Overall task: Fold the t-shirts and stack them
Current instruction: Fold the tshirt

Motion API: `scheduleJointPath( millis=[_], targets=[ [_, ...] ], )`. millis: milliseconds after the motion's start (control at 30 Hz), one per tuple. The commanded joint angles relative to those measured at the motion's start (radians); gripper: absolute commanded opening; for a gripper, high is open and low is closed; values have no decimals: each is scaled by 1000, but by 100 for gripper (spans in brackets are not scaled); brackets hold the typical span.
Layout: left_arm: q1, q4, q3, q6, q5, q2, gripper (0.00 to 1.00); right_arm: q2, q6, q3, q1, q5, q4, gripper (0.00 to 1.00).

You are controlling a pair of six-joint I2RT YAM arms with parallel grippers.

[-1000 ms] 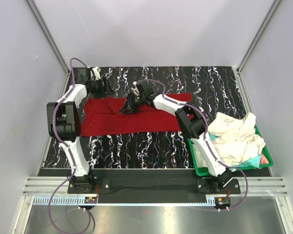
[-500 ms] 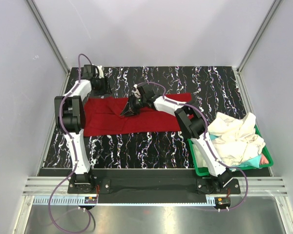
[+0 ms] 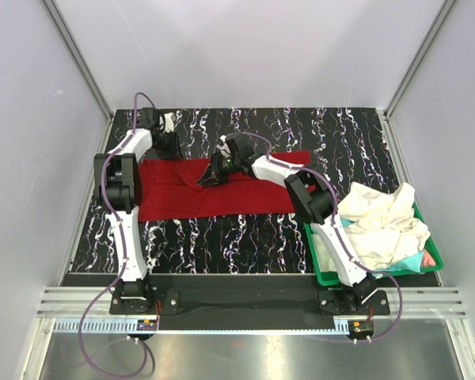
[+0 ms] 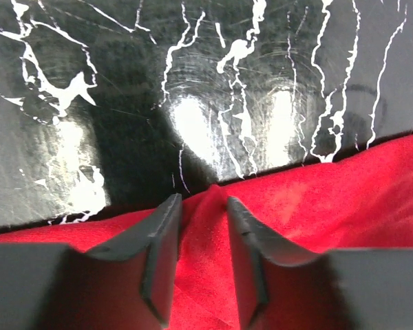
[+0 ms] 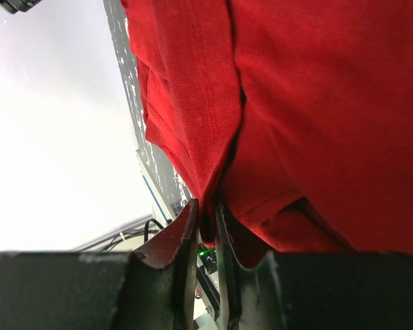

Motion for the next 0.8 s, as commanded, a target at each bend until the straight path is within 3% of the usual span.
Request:
scheduleJointPath(
  millis=[0, 33, 133, 400, 767],
  targets=[
    [-4, -7, 35, 16, 46, -3, 32, -71, 9, -3, -6, -20, 32, 21],
    [-4, -3, 25, 13, 41, -17, 21, -69, 9, -1, -6, -21, 32, 21],
    [-6, 35, -29, 4, -6, -78, 1, -69, 3, 5, -8, -20, 23, 21],
    [-2, 36, -107, -7, -114, -252, 0, -74, -32, 26, -19, -1, -29, 21],
    [14, -18, -262, -81, -95, -385, 0, -94, -119, 57, -37, 23, -114, 21]
  ],
)
